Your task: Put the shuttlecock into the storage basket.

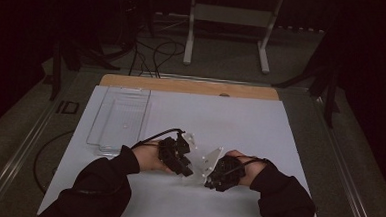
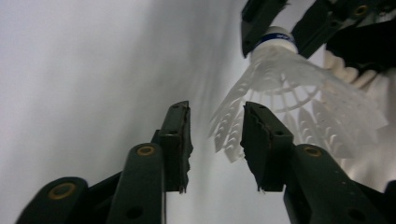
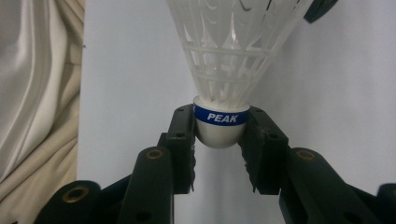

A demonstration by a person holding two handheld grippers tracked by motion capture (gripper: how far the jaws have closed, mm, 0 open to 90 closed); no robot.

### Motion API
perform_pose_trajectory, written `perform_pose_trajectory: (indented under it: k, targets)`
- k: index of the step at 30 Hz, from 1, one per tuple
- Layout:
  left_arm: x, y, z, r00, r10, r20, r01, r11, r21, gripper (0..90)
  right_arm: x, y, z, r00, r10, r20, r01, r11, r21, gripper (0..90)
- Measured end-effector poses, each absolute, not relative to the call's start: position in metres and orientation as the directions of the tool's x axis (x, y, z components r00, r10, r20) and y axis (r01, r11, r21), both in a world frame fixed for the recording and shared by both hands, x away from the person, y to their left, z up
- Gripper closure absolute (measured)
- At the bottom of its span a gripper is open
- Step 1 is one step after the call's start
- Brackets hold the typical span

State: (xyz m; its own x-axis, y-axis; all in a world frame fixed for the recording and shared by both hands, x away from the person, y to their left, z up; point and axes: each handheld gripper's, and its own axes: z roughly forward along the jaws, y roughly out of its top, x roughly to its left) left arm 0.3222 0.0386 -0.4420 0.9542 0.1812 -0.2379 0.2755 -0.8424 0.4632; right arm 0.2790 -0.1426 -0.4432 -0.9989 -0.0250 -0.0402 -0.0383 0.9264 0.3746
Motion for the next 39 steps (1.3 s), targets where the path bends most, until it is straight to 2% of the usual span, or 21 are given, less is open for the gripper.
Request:
perform_pose_trajectory:
  k: [11,19,20,21,22,24,30,39]
  targets:
    - [0.3212,0.0324,-0.4398,0.966,0.116,-0.229,0.217,-0.849,0.482,76.9,0.2779,-0.1403,-0.4443,-0.998,-0.041,-0.038,-0.052,0.924,0.380,66.1]
    - [0.3203,0.0311,-0.4430,0.963,0.098,-0.252,0.208,-0.863,0.461,77.7,0.2769,-0.1399,-0.4440,-0.997,-0.051,-0.053,-0.067,0.921,0.383,66.1]
    - [0.3195,0.0308,-0.4434,0.963,0.101,-0.251,0.211,-0.862,0.460,83.0,0.2770,-0.1395,-0.4446,-0.997,-0.058,-0.057,-0.075,0.920,0.385,66.1]
    - [0.3191,0.0306,-0.4437,0.962,0.103,-0.253,0.214,-0.861,0.461,83.0,0.2770,-0.1395,-0.4446,-0.997,-0.058,-0.057,-0.075,0.920,0.385,66.1]
    - [0.3193,0.0305,-0.4436,0.961,0.102,-0.258,0.215,-0.861,0.460,87.7,0.2766,-0.1394,-0.4446,-0.997,-0.055,-0.058,-0.073,0.923,0.377,66.1]
    - [0.3190,0.0303,-0.4430,0.962,0.089,-0.257,0.203,-0.864,0.460,89.3,0.2767,-0.1396,-0.4450,-0.997,-0.049,-0.058,-0.068,0.924,0.376,66.1]
    - [0.3163,0.0295,-0.4412,0.970,0.038,-0.241,0.146,-0.882,0.447,90.0,0.2750,-0.1393,-0.4467,-0.997,-0.057,-0.053,-0.073,0.923,0.378,65.9]
    - [0.3164,0.0331,-0.4384,0.969,0.030,-0.246,0.142,-0.880,0.454,90.0,0.2723,-0.1390,-0.4446,-0.998,-0.031,-0.060,-0.051,0.923,0.381,63.9]
